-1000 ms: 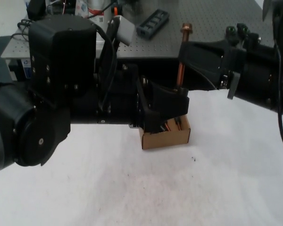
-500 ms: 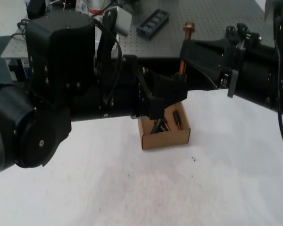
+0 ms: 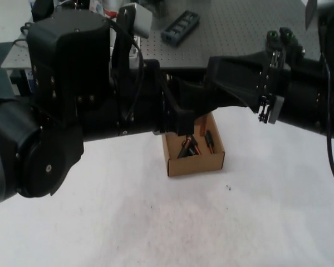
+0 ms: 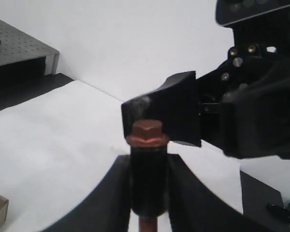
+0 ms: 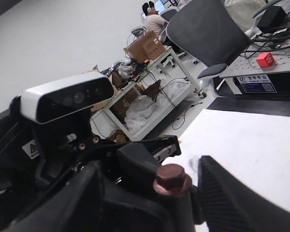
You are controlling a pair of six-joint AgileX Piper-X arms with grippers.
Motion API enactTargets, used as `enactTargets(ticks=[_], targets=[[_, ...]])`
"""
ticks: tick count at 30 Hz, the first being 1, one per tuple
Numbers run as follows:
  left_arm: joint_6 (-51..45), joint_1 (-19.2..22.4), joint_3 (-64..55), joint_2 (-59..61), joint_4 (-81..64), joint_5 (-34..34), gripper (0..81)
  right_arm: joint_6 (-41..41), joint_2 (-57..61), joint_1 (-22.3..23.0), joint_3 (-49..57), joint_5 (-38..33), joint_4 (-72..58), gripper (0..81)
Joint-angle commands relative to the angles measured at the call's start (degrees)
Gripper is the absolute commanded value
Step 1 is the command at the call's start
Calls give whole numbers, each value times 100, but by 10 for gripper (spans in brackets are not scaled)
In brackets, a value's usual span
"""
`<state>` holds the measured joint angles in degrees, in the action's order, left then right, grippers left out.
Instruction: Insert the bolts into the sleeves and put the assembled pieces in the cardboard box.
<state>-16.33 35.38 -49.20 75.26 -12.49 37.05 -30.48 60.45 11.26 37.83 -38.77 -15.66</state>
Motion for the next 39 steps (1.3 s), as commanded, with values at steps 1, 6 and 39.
enactTargets(ticks=[1,6,39], targets=[[84,-3,-44,-25,-428,-693,6,57,-100,-114,53,-38,-2,423],[-658,-116,-634,589,-230,-1943,6,379,-702,-951,26,-50,857,423],[-1621,-259,-6625,6092,4630,-1759,162,1340,-1435,-1869,29,478,3215,423]])
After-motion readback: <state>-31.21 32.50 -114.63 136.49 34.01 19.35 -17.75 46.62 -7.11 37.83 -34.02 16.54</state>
